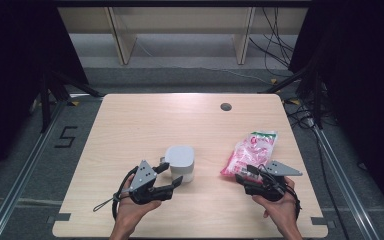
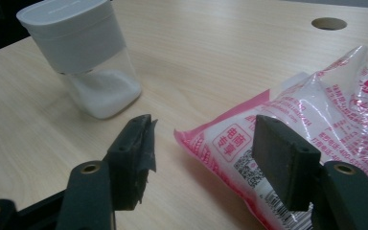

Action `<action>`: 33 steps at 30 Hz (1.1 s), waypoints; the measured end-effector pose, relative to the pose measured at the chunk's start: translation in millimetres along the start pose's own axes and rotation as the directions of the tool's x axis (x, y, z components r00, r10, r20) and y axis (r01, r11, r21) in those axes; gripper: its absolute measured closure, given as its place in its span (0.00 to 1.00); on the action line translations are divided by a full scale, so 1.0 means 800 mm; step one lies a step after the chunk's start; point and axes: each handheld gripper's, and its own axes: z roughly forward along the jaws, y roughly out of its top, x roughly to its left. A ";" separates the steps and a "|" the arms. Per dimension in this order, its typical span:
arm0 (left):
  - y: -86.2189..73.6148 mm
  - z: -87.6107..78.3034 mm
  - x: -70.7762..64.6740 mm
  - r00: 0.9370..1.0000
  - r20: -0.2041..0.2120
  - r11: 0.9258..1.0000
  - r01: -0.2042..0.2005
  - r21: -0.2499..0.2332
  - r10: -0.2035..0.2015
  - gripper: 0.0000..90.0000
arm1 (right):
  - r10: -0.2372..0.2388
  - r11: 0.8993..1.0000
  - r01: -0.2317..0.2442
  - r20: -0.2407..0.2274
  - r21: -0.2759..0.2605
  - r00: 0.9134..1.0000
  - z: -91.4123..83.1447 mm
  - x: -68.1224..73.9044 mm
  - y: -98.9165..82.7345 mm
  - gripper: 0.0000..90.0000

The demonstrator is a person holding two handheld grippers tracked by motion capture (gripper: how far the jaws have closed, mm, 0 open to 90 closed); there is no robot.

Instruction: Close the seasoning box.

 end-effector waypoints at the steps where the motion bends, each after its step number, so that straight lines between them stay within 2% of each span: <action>1: -0.001 0.000 0.000 1.000 0.002 1.000 -0.002 -0.001 0.002 0.38 | -0.004 1.000 0.004 0.004 -0.005 1.000 0.000 0.001 0.000 0.44; 2: -0.002 0.001 -0.001 1.000 0.011 1.000 0.001 -0.011 -0.001 0.37 | 0.003 1.000 -0.003 -0.004 -0.008 1.000 0.001 0.002 -0.001 0.44; 3: -0.002 0.000 -0.001 1.000 0.011 1.000 -0.008 -0.009 0.008 0.36 | 0.035 0.999 -0.035 0.000 0.019 0.999 -0.001 0.006 0.000 0.44; 7: -0.007 0.000 -0.004 1.000 0.007 1.000 0.005 0.000 -0.005 0.35 | 0.028 1.000 -0.028 -0.016 0.000 0.999 0.000 0.008 -0.002 0.43; 8: -0.008 0.001 -0.002 1.000 0.017 1.000 -0.013 -0.009 0.013 0.35 | 0.022 1.000 -0.022 -0.013 0.018 1.000 -0.001 0.008 -0.002 0.42; 10: -0.011 0.001 -0.005 1.000 0.007 1.000 0.009 0.002 -0.009 0.34 | -0.010 1.000 0.010 -0.023 0.003 1.000 0.000 0.007 -0.003 0.42; 11: -0.013 0.003 -0.006 1.000 0.017 1.000 0.025 -0.010 -0.024 0.34 | -0.016 1.000 0.016 -0.018 0.001 1.000 0.000 0.007 -0.003 0.42; 12: -0.014 0.002 -0.006 1.000 0.010 1.000 0.019 0.001 -0.019 0.34 | 0.014 1.000 -0.013 -0.043 0.010 0.999 0.000 0.009 -0.004 0.42; 13: -0.014 0.003 -0.005 1.000 0.024 1.000 -0.007 -0.003 0.007 0.34 | -0.007 1.000 0.007 -0.021 0.018 1.000 -0.001 0.009 -0.004 0.42; 15: -0.016 0.004 -0.006 1.000 0.019 1.000 -0.018 0.005 0.018 0.34 | -0.010 1.000 0.011 -0.034 0.011 0.999 -0.001 0.010 -0.004 0.42; 16: -0.017 0.004 -0.007 1.000 0.017 1.000 -0.016 0.005 0.016 0.34 | 0.025 1.000 -0.024 -0.032 0.020 0.999 -0.002 0.014 -0.005 0.42; 17: -0.019 0.005 -0.010 1.000 0.014 1.000 0.015 0.000 -0.015 0.33 | 0.008 1.000 -0.007 -0.044 0.027 0.999 -0.001 0.012 -0.005 0.42; 18: -0.020 0.006 -0.010 1.000 0.018 1.000 0.016 -0.004 -0.016 0.33 | 0.042 0.999 -0.041 -0.051 0.031 0.998 -0.002 0.016 -0.006 0.42; 19: -0.020 0.005 -0.011 1.000 0.015 1.000 0.010 -0.002 -0.010 0.33 | 0.013 1.000 -0.012 -0.044 0.023 0.999 -0.002 0.015 -0.006 0.42; 20: -0.021 0.005 -0.012 1.000 0.012 1.000 0.006 0.008 -0.006 0.33 | 0.019 0.999 -0.017 -0.045 0.046 0.999 -0.002 0.016 -0.006 0.42; 21: -0.022 0.005 -0.013 1.000 0.013 1.000 0.010 0.001 -0.010 0.33 | 0.007 0.999 -0.005 -0.050 0.038 0.999 -0.002 0.015 -0.006 0.42; 23: -0.023 0.005 -0.014 1.000 0.011 1.000 -0.010 0.005 0.010 0.33 | 0.019 0.999 -0.017 -0.057 0.041 0.998 -0.002 0.018 -0.007 0.42; 24: -0.025 0.007 -0.016 1.000 0.012 1.000 0.008 -0.007 -0.008 0.33 | 0.010 0.999 -0.007 -0.068 0.036 0.998 -0.002 0.016 -0.007 0.42; 25: -0.025 0.006 -0.017 1.000 0.005 1.000 -0.004 0.004 0.004 0.33 | -0.004 0.999 0.007 -0.062 0.043 0.998 -0.002 0.017 -0.007 0.42; 26: -0.025 0.006 -0.017 1.000 0.005 1.000 -0.004 0.004 0.004 0.33 | -0.004 0.999 0.007 -0.062 0.043 0.998 -0.002 0.017 -0.007 0.42; 27: -0.027 0.007 -0.019 1.000 0.006 1.000 -0.001 0.010 0.001 0.33 | 0.027 0.999 -0.024 -0.062 0.048 0.998 -0.003 0.020 -0.008 0.42; 28: -0.029 0.008 -0.020 1.000 0.011 1.000 0.003 0.002 -0.003 0.33 | 0.030 0.998 -0.027 -0.064 0.048 0.998 -0.003 0.020 -0.009 0.42; 29: -0.030 0.007 -0.021 1.000 0.007 1.000 0.004 0.007 -0.004 0.33 | -0.002 0.999 0.004 -0.051 0.040 0.999 -0.001 0.017 -0.009 0.42; 32: -0.032 0.008 -0.023 1.000 0.009 1.000 0.002 0.008 -0.002 0.33 | 0.003 0.999 0.000 -0.063 0.043 0.998 -0.002 0.018 -0.010 0.42; 33: -0.035 0.008 -0.026 1.000 0.010 1.000 0.001 0.003 -0.001 0.33 | 0.010 0.999 -0.005 -0.081 0.051 0.997 -0.002 0.019 -0.011 0.41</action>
